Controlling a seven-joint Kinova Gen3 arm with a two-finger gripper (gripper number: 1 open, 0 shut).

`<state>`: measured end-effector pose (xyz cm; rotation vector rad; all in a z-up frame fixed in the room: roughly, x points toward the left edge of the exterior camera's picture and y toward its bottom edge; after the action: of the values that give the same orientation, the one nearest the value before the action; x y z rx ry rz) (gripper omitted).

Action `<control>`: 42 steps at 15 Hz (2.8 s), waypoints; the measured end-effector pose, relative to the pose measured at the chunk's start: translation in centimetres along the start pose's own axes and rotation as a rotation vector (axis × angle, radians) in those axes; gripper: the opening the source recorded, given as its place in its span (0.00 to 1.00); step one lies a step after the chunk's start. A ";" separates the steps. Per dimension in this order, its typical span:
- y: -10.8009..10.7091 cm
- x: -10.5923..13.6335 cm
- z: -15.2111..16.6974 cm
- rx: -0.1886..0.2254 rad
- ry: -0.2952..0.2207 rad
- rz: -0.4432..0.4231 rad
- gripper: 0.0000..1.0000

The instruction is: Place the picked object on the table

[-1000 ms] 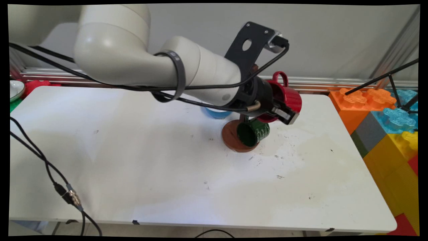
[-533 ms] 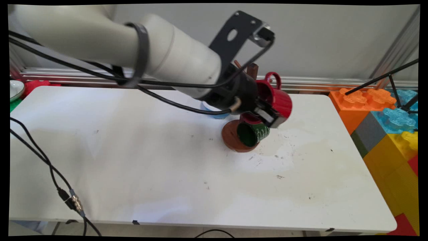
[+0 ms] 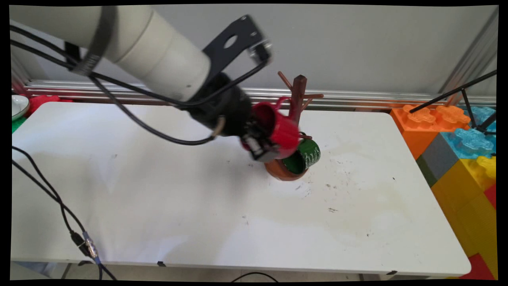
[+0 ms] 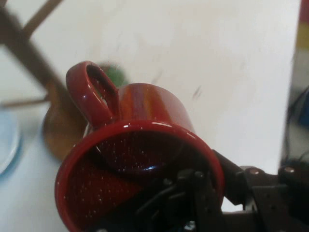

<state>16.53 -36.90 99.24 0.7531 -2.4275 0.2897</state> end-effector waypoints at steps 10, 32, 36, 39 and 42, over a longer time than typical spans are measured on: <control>-7.0 -6.1 2.5 0.088 -0.285 0.087 0.00; -16.1 -6.8 15.2 0.017 -0.471 0.182 0.00; -16.5 -6.6 16.0 0.004 -0.471 0.180 0.00; -16.8 -6.6 16.5 -0.003 -0.467 0.179 1.00; -16.7 -6.2 16.7 -0.006 -0.450 0.185 1.00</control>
<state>22.63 -53.76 82.65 0.6446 -2.9300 0.1987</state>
